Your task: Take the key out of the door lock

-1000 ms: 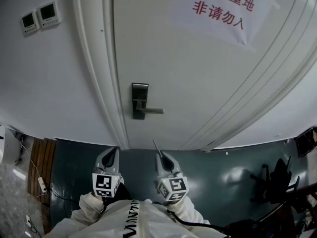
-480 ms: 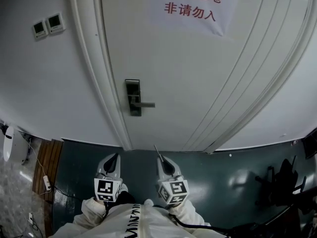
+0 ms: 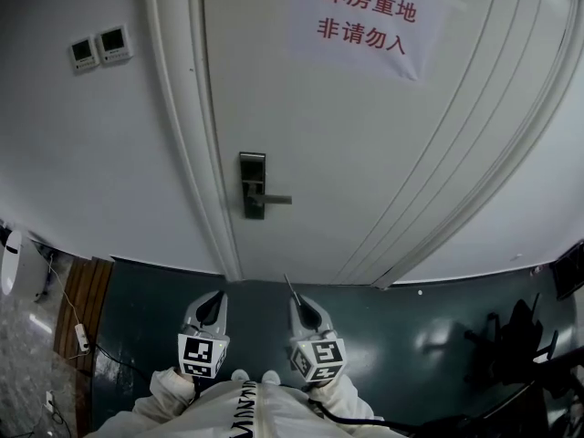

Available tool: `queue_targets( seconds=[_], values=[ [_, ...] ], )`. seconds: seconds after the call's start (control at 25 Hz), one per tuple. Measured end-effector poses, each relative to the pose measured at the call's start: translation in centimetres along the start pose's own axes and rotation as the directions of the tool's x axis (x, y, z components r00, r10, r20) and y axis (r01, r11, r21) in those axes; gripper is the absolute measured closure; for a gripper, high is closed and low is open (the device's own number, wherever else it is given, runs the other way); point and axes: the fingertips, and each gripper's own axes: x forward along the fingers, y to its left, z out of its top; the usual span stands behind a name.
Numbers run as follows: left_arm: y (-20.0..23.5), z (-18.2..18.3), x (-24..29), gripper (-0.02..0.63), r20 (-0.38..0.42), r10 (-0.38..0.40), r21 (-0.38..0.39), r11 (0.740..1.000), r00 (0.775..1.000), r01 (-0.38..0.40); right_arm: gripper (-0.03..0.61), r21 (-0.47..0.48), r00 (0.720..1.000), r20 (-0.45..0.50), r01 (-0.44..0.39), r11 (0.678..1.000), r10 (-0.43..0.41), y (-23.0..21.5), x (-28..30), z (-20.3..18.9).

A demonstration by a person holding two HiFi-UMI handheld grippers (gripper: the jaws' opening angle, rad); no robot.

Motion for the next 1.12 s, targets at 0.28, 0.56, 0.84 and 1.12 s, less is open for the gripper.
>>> queue_targets(
  seconds=[0.28,0.56,0.84,1.12],
  values=[
    [1.9,0.2,-0.5,0.615,0.018,-0.009,-0.029,1.000,1.000,0.009,0.555,-0.038,0.999,-0.013,0.036,0.999,-0.037,0.8,0.4,0.6],
    [2.1,0.2,-0.4,0.615,0.022,-0.021,-0.030,0.999,1.000,0.022,0.555,-0.044,0.999,-0.023,0.044,0.998,-0.045,1.0,0.8,0.6],
    [2.2,0.3,0.0,0.615,0.029,-0.027,-0.027,0.999,0.999,0.028,0.555,-0.039,0.998,-0.025,0.051,0.998,-0.052,1.0,1.0,0.4],
    [2.6,-0.1,-0.3,0.615,0.027,-0.019,-0.031,0.999,0.999,0.020,0.555,-0.038,0.998,-0.031,0.052,0.998,-0.053,1.2,1.0,0.2]
  ],
)
